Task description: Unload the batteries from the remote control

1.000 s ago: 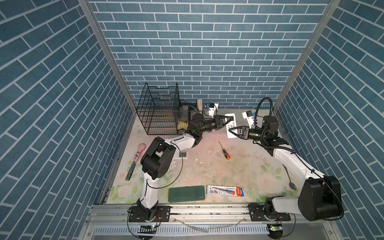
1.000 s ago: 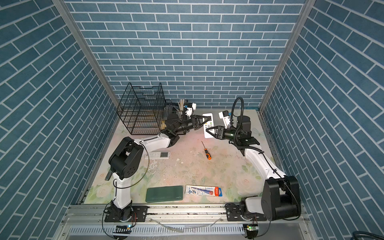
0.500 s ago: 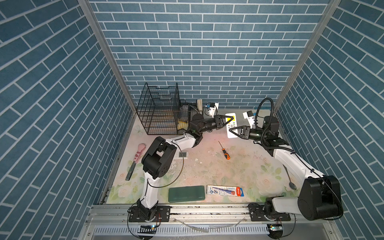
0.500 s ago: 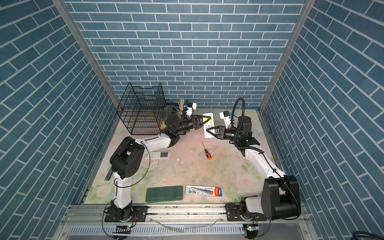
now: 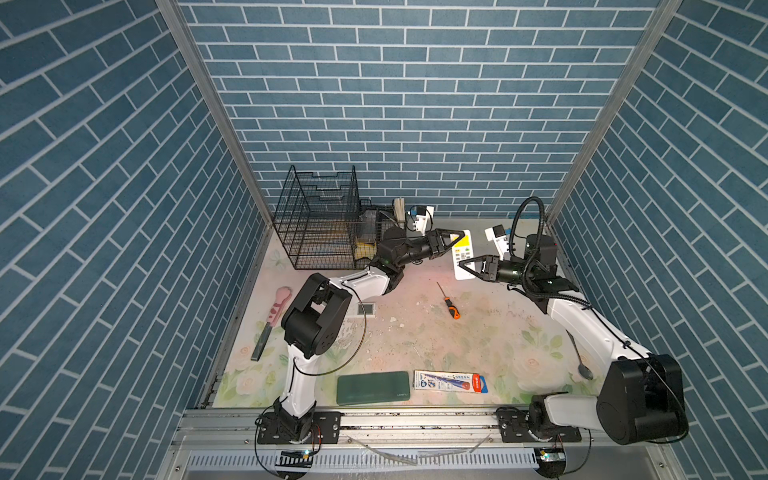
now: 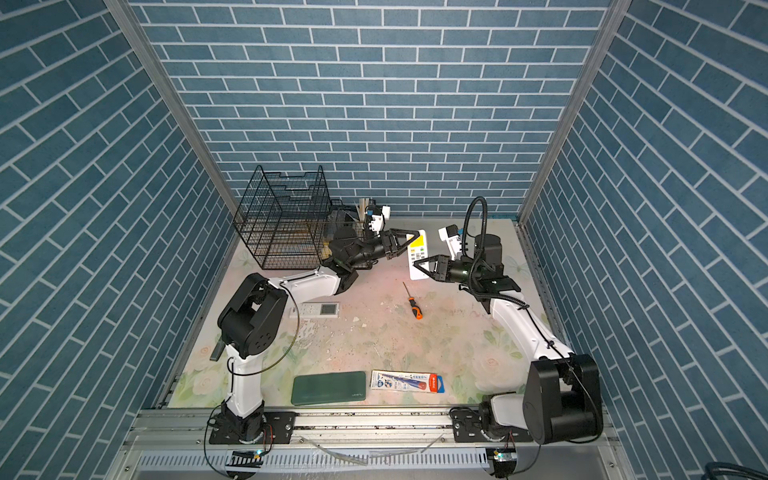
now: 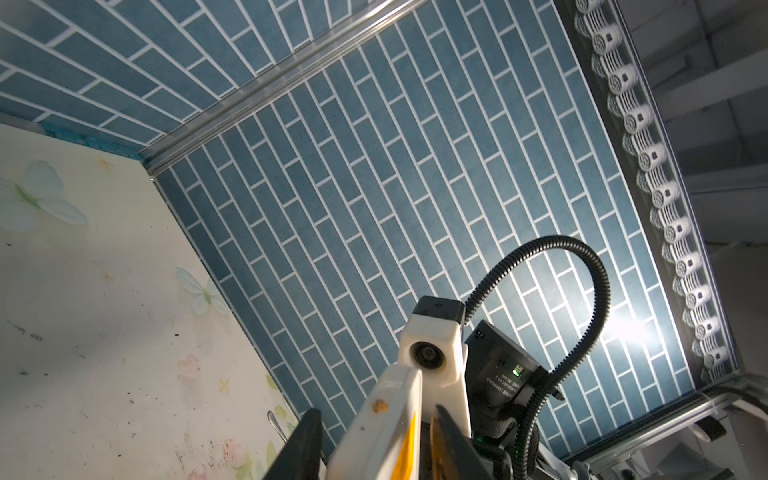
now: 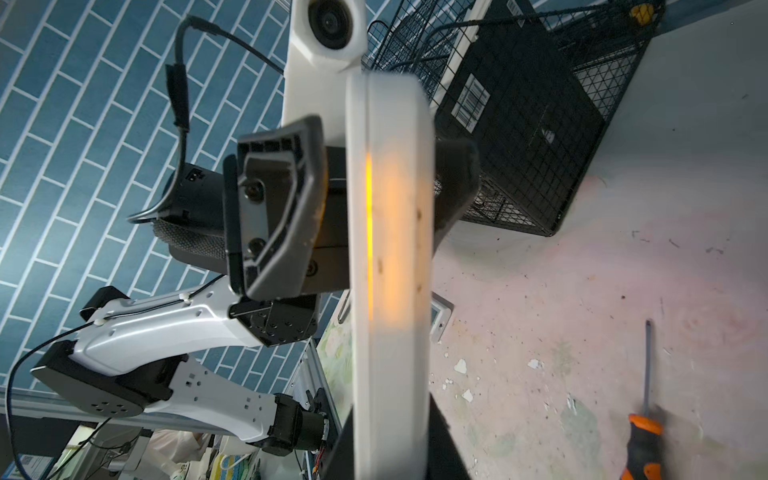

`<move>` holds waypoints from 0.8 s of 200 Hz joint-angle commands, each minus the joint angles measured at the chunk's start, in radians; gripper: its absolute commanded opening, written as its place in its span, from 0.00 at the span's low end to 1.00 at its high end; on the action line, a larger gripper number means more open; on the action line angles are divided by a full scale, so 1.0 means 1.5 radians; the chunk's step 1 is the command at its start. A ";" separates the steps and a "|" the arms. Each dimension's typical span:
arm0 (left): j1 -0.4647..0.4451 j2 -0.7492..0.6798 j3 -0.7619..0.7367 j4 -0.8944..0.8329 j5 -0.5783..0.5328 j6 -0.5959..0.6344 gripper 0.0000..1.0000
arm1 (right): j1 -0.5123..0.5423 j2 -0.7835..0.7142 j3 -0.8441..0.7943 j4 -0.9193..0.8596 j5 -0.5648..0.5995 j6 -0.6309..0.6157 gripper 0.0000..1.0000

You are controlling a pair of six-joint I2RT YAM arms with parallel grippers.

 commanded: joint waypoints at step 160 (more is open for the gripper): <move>0.081 -0.177 0.144 -0.973 -0.056 0.258 0.61 | 0.304 -0.028 0.124 -0.419 0.806 -0.405 0.00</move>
